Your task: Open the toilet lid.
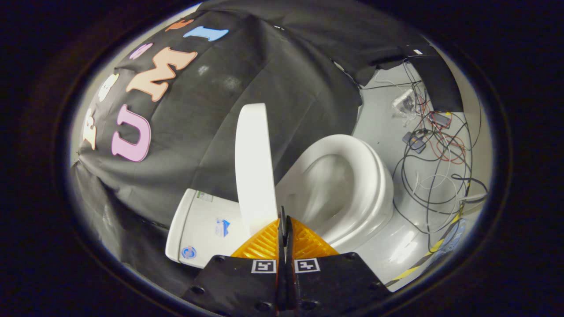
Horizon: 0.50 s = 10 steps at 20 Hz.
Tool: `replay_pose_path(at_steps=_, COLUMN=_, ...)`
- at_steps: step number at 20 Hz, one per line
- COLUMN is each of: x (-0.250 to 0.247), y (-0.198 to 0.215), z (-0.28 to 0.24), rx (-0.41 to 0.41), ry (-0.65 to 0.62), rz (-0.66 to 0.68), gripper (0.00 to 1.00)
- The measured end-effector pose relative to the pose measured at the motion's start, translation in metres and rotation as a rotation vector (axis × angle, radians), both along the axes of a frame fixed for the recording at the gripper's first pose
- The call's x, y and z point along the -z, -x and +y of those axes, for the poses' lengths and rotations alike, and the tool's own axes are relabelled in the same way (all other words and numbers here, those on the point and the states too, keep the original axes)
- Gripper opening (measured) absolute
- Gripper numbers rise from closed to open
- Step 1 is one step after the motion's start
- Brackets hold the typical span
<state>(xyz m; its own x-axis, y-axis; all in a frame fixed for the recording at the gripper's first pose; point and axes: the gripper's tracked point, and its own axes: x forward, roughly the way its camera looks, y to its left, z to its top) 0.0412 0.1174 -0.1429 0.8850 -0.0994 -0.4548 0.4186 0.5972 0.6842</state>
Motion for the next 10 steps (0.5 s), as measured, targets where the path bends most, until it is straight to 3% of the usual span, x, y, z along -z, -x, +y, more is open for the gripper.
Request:
replay_pose_path(at_steps=6, x=-0.014, y=-0.004, z=0.010, rx=0.011, ry=0.020, rz=-0.001, gripper=0.01)
replay_pose_path(at_steps=10, x=-0.023, y=-0.005, z=0.016, rx=-0.059, ry=0.235, rz=0.095, gripper=0.01)
